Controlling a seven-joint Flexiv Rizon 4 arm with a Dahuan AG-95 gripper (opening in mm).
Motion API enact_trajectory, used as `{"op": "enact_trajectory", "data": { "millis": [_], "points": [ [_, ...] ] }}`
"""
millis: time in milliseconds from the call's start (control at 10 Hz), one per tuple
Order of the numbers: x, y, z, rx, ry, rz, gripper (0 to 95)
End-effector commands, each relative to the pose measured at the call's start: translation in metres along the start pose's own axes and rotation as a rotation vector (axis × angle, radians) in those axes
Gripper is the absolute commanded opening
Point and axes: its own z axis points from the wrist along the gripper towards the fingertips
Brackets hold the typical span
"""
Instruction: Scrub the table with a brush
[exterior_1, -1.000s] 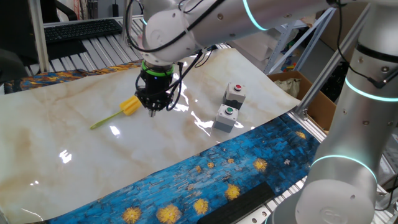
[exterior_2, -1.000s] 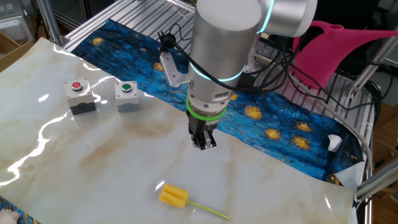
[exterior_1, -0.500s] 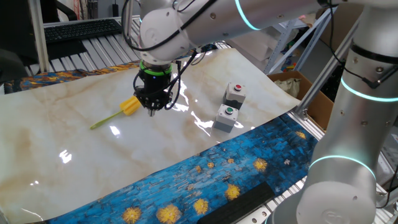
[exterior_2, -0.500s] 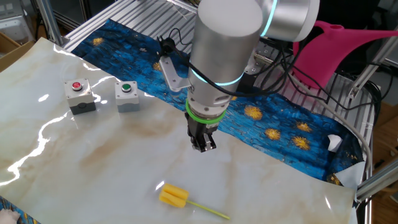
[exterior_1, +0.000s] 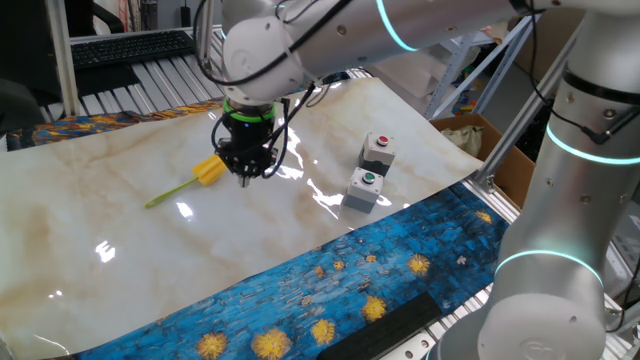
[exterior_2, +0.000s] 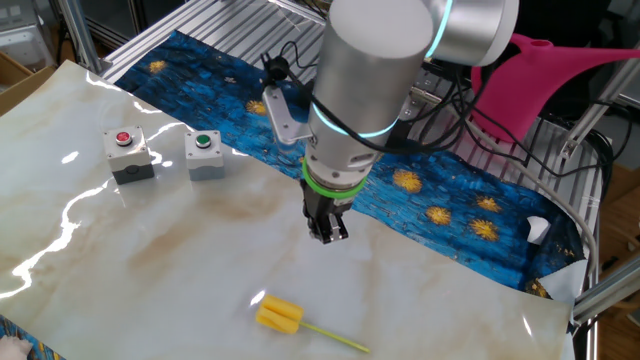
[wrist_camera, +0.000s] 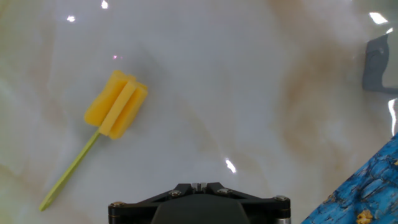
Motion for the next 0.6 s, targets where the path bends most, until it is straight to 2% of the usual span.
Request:
{"op": "enact_trajectory", "data": {
  "millis": [100,500,600],
  "points": [
    [0.0008,-0.0011,0.0001,-0.003,-0.003,-0.012,0.0],
    [0.0008,-0.0011,0.0001,-0.013,0.007,-0.038,0.0],
    [0.0008,-0.0011,0.0001,-0.008,0.006,-0.037,0.0]
  ]
}}
